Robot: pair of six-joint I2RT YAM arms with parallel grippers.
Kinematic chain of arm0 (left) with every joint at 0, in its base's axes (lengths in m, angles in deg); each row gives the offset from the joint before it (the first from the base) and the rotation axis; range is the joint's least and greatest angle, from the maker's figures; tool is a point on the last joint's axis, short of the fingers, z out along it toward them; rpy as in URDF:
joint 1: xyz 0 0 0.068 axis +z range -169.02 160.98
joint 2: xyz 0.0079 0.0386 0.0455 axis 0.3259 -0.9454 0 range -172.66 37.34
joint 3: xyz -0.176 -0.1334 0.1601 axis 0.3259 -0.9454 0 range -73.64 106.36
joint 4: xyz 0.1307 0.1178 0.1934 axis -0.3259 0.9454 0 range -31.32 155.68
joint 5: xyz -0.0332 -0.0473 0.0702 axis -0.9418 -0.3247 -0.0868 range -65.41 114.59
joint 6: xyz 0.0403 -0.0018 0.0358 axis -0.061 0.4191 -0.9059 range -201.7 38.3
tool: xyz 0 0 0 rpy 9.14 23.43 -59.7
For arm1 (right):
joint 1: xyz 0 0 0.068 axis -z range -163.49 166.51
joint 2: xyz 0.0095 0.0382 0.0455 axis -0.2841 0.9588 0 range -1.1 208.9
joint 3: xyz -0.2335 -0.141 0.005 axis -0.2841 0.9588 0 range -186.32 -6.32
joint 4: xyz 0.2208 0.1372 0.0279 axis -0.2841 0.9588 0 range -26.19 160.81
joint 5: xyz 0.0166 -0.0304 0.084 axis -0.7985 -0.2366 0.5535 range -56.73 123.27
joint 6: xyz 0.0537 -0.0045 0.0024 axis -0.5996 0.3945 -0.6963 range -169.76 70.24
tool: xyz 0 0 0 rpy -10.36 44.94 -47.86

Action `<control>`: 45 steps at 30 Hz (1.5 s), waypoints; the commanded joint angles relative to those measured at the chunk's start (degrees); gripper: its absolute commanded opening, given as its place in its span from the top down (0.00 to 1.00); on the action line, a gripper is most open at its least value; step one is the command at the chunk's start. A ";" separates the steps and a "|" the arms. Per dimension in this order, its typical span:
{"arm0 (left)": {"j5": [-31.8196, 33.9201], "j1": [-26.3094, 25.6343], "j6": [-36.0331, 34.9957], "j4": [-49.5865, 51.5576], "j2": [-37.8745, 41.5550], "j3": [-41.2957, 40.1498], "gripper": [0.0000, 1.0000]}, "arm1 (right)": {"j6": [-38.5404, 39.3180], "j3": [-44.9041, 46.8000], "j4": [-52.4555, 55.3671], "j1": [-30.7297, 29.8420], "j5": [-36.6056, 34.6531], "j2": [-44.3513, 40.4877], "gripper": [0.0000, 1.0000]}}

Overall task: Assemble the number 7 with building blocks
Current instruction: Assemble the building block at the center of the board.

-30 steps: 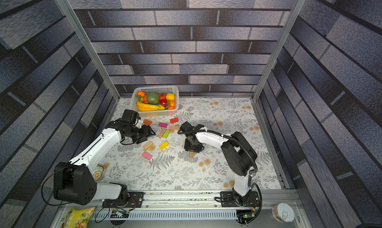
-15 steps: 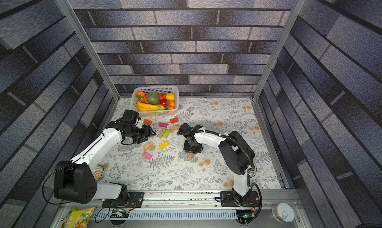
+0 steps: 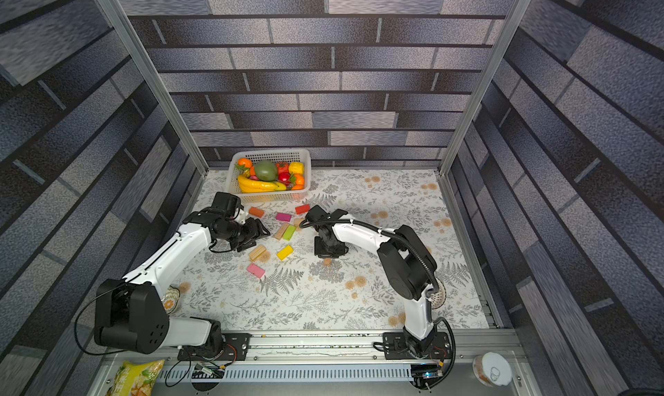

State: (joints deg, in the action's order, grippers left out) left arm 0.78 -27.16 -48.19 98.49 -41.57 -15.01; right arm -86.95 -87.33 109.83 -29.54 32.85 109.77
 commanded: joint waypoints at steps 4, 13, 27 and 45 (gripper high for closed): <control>-0.46 0.76 0.41 0.27 0.99 -0.76 0.32 | 3.67 -0.51 0.09 0.28 -2.74 3.14 0.82; -0.42 0.85 -0.25 1.15 0.70 -0.86 0.32 | 1.68 10.23 -10.57 0.00 -4.23 -2.50 0.57; -0.82 0.93 1.28 -2.19 1.12 -3.66 0.32 | 2.68 21.65 -19.94 0.05 -0.19 -9.97 0.60; -1.08 2.60 2.34 -2.22 4.36 -6.86 0.31 | 2.69 16.59 -18.83 0.03 1.04 -7.25 0.76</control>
State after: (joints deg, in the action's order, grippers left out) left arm 0.36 -24.91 -46.70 95.94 -38.71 -20.74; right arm -83.76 -69.39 89.94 -29.49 33.59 101.97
